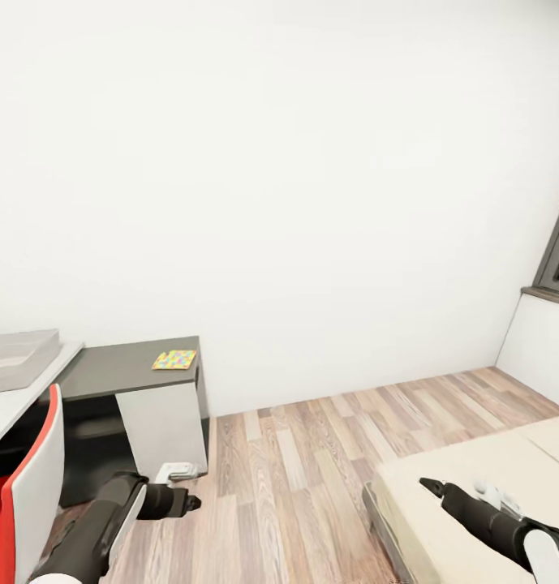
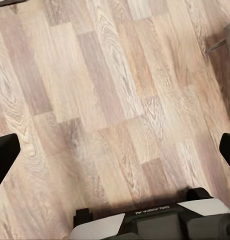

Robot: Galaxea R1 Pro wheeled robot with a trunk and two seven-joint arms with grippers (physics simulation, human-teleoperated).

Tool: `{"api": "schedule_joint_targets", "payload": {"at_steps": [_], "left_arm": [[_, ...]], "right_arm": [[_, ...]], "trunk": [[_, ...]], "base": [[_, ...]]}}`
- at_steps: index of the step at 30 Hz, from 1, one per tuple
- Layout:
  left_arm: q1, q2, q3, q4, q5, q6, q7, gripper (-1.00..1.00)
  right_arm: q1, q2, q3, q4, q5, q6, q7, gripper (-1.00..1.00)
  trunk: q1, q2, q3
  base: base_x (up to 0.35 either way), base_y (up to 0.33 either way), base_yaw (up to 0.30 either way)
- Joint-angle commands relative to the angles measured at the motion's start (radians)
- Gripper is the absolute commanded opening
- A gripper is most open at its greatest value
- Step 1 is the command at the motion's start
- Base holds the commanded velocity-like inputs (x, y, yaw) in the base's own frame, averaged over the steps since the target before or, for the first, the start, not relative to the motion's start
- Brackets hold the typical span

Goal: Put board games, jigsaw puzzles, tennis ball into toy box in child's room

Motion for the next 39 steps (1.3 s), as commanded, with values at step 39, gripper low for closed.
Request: {"api": "schedule_joint_targets", "payload": {"at_steps": [39], "left_arm": [[0.001,0.028,-0.006,-0.003,-0.013,-0.014,-0.111,1.00]], "right_arm": [[0.020,-0.004,-0.208,0.063,0.006,-0.038,0.241,1.00]], "trunk": [[0.000,-0.001,-0.034]], "base": [[-0.039,0.015,-0.213]]}}
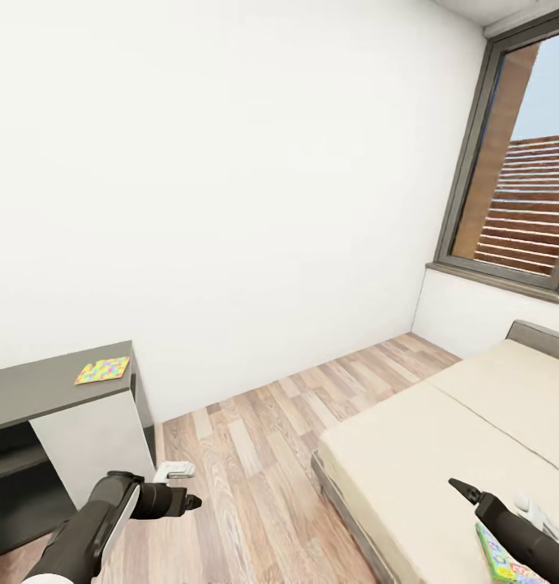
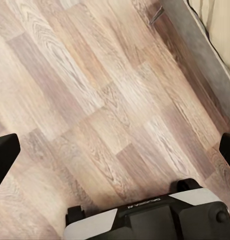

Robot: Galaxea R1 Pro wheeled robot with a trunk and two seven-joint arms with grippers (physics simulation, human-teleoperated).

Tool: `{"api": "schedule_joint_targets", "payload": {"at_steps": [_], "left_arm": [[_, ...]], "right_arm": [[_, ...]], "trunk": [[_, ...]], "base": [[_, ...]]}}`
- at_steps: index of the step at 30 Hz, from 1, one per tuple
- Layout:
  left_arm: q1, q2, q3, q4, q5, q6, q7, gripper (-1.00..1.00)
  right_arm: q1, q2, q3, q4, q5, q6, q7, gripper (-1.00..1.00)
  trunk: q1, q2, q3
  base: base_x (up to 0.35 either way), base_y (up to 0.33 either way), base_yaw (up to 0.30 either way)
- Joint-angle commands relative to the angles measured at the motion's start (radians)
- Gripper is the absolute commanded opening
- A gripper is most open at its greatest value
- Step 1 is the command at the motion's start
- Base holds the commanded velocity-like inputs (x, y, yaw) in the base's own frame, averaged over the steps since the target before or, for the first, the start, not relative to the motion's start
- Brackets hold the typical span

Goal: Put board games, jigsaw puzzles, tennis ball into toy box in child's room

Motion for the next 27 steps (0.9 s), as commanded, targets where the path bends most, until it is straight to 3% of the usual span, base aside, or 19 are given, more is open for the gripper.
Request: {"api": "schedule_joint_targets", "payload": {"at_steps": [1,10,27], "left_arm": [[0.000,0.000,0.002,-0.001,-0.007,0.004,-0.008,1.00],[0.000,0.001,0.003,-0.001,-0.009,-0.007,-0.008,1.00],[0.000,0.001,0.004,-0.001,-0.013,-0.012,-0.007,1.00]], "right_arm": [[-0.001,0.000,-0.006,0.001,0.005,0.005,0.011,1.00],[-0.001,-0.002,-0.046,0.045,0.013,0.004,0.078,1.00],[-0.001,-0.002,-0.090,0.077,0.013,0.004,0.088,1.00]], "trunk": [[0.000,-0.001,-0.002],[0.000,-0.001,-0.009],[0.000,-0.001,-0.018]], "base": [[-0.246,0.135,-0.224],[-0.081,0.052,-0.236],[0.008,0.004,-0.260]]}}
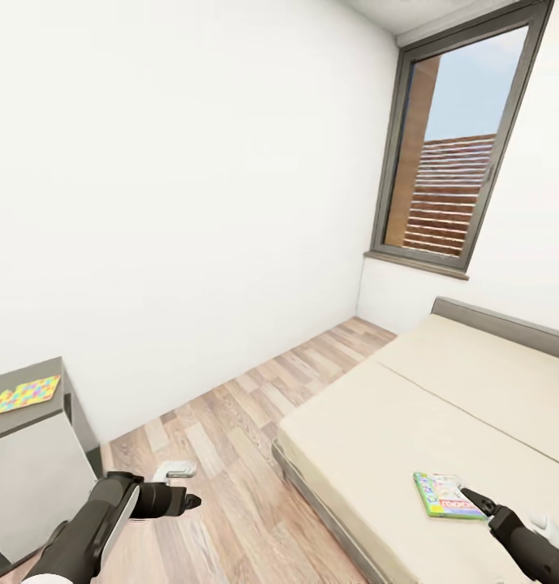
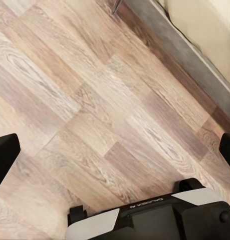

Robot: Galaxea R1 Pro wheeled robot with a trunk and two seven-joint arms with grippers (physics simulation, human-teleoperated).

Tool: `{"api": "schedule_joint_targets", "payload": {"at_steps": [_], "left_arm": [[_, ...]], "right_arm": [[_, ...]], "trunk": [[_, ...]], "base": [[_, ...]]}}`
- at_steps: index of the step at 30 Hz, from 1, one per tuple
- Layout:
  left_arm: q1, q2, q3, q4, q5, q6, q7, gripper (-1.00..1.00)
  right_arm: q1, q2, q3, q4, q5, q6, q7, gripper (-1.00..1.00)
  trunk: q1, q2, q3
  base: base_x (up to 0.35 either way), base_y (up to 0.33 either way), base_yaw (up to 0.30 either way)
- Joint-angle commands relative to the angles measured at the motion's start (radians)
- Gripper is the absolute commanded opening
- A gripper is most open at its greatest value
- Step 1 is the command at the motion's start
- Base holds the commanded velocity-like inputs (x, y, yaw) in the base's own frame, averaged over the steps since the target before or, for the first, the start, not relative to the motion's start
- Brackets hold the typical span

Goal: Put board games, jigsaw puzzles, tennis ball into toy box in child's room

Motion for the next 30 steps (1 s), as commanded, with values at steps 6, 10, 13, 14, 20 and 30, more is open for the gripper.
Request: {"api": "schedule_joint_targets", "payload": {"at_steps": [6,10,13,14,20,30], "left_arm": [[0.000,0.000,0.002,-0.001,-0.008,-0.005,-0.008,1.00],[0.000,0.000,0.002,-0.001,-0.008,-0.009,-0.008,1.00],[0.000,0.000,0.003,-0.001,-0.008,-0.010,-0.008,1.00],[0.000,0.000,0.003,-0.001,-0.008,-0.010,-0.008,1.00],[0.000,0.002,0.004,-0.001,-0.008,-0.013,-0.009,1.00],[0.000,0.007,0.004,-0.001,-0.008,-0.015,-0.009,1.00]], "right_arm": [[-0.001,0.000,-0.027,0.034,0.004,0.005,0.022,1.00],[-0.001,0.000,-0.041,0.040,0.006,0.004,0.039,1.00],[-0.001,0.000,-0.051,0.041,0.007,0.004,0.048,1.00],[-0.001,0.000,-0.052,0.041,0.007,0.004,0.049,1.00],[-0.001,0.000,-0.057,0.043,0.007,0.004,0.052,1.00],[-0.001,-0.016,-0.058,0.080,-0.002,-0.028,0.061,1.00]], "trunk": [[0.001,-0.002,-0.003],[0.001,-0.002,-0.003],[0.001,-0.002,-0.003],[0.001,-0.002,-0.003],[0.001,-0.002,-0.003],[0.001,-0.002,-0.003]], "base": [[0.128,0.084,-0.268],[0.193,0.131,-0.272],[0.210,0.142,-0.275],[0.214,0.146,-0.277],[0.217,0.152,-0.278],[0.207,0.149,-0.279]]}}
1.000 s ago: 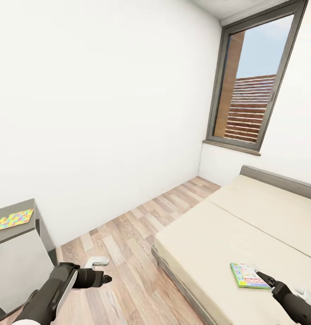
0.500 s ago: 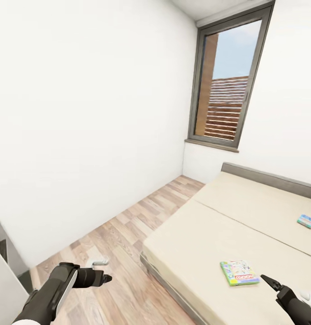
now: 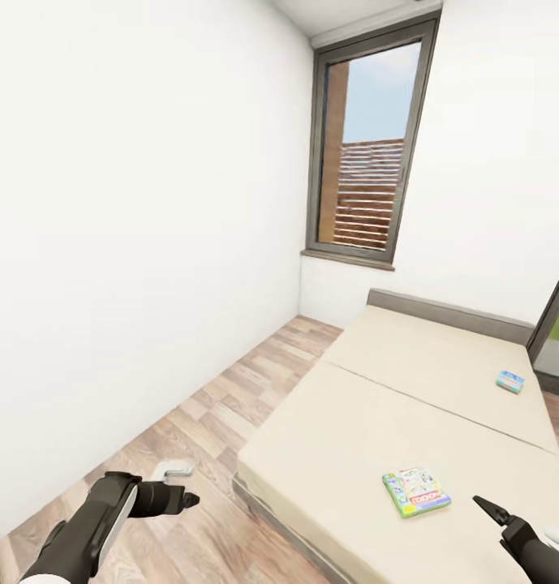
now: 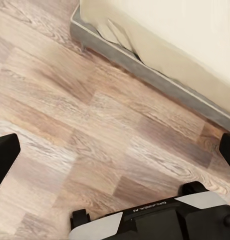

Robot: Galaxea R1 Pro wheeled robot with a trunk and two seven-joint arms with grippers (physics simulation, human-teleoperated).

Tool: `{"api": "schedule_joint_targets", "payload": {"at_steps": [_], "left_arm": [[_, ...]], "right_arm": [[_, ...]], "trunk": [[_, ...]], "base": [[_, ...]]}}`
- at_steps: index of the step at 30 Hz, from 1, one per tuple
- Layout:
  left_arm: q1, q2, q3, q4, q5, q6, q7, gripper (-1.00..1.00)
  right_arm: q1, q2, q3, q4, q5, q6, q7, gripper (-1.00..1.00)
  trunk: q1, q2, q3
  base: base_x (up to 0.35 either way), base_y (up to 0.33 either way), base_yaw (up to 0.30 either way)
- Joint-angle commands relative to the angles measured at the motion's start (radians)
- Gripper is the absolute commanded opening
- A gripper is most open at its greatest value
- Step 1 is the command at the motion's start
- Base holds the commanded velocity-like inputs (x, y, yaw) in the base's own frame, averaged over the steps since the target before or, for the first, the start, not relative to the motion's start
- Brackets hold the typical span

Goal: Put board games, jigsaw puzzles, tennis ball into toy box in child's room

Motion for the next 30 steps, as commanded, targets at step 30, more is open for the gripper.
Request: {"api": "schedule_joint_targets", "payload": {"at_steps": [30], "left_arm": [[0.000,0.000,0.002,-0.001,-0.008,0.004,-0.008,1.00]], "right_arm": [[-0.001,-0.014,-0.009,0.041,0.002,-0.010,0.050,1.00]], "trunk": [[0.001,-0.002,-0.002]], "base": [[0.021,0.013,-0.280]]}}
